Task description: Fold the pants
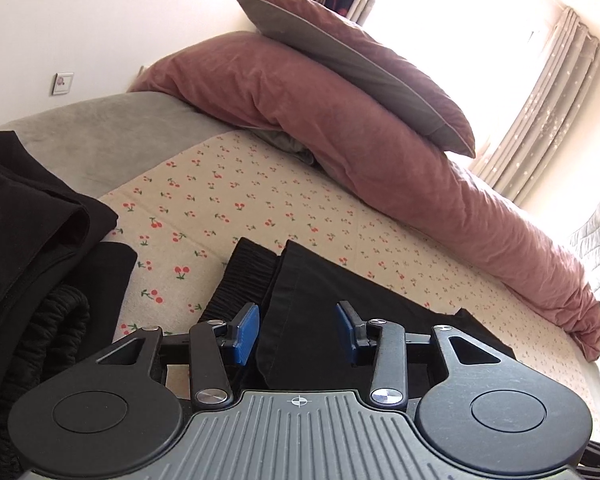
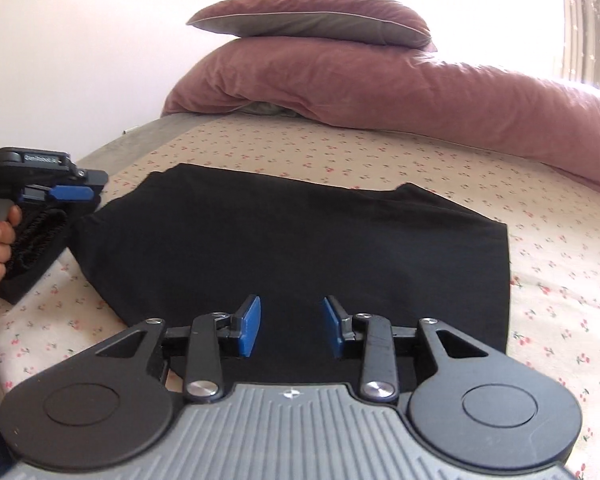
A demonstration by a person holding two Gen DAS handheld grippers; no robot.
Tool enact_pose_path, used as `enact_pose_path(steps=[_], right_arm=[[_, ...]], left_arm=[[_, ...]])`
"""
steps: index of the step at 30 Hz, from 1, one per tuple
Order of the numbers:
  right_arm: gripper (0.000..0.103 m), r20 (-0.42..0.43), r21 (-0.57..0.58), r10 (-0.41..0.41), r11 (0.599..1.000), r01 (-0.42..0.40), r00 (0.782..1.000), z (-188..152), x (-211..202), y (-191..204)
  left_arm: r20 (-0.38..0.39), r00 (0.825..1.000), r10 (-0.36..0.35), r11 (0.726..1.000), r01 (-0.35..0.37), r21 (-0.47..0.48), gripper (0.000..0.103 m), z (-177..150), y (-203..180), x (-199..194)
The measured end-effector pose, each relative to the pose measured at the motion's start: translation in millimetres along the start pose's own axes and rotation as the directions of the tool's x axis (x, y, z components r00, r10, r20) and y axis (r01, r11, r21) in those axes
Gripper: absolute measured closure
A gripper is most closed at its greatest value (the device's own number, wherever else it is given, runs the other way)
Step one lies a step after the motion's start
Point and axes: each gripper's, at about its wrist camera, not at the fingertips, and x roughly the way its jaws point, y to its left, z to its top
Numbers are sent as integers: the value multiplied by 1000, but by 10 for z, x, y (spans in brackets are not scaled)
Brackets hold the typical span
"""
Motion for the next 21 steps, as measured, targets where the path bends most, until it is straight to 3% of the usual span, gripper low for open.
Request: enact_pose_path(steps=[3,6,9,11,12,15,19,21], right_arm=[[76,-12,187,11,982,-9,1000,-158,136,-372],[76,-39,215,1,977,7,999,-119,231,-464],[76,-52,151,-24,988,31,998,-74,270,-479],[77,-120,181,-43,981,64,992,-131,366,-602],[78,-109,196,-21,980,42,994,-162,368,-660],[78,-115,179,2,984,19,993,-163,313,-703],[77,-45,180,26,984,-18,999,-70,186,-741],[76,-97,211,-15,977,35,995,-80,299,-808]], left_arm=[[-32,998,-57,997,59,43,64,-64,-162,69],[-95,994,-49,991,60,123,64,-212,-409,248],[-185,979,84,974,-42,221,64,-396,-601,523],[-203,954,221,941,-154,302,64,-517,-642,686],[-191,948,256,925,-183,332,64,-553,-643,718],[-185,950,253,933,-190,305,64,-519,-609,699],[-124,969,212,936,-165,311,64,-509,-745,598],[-130,975,180,939,-131,316,64,-559,-883,621]])
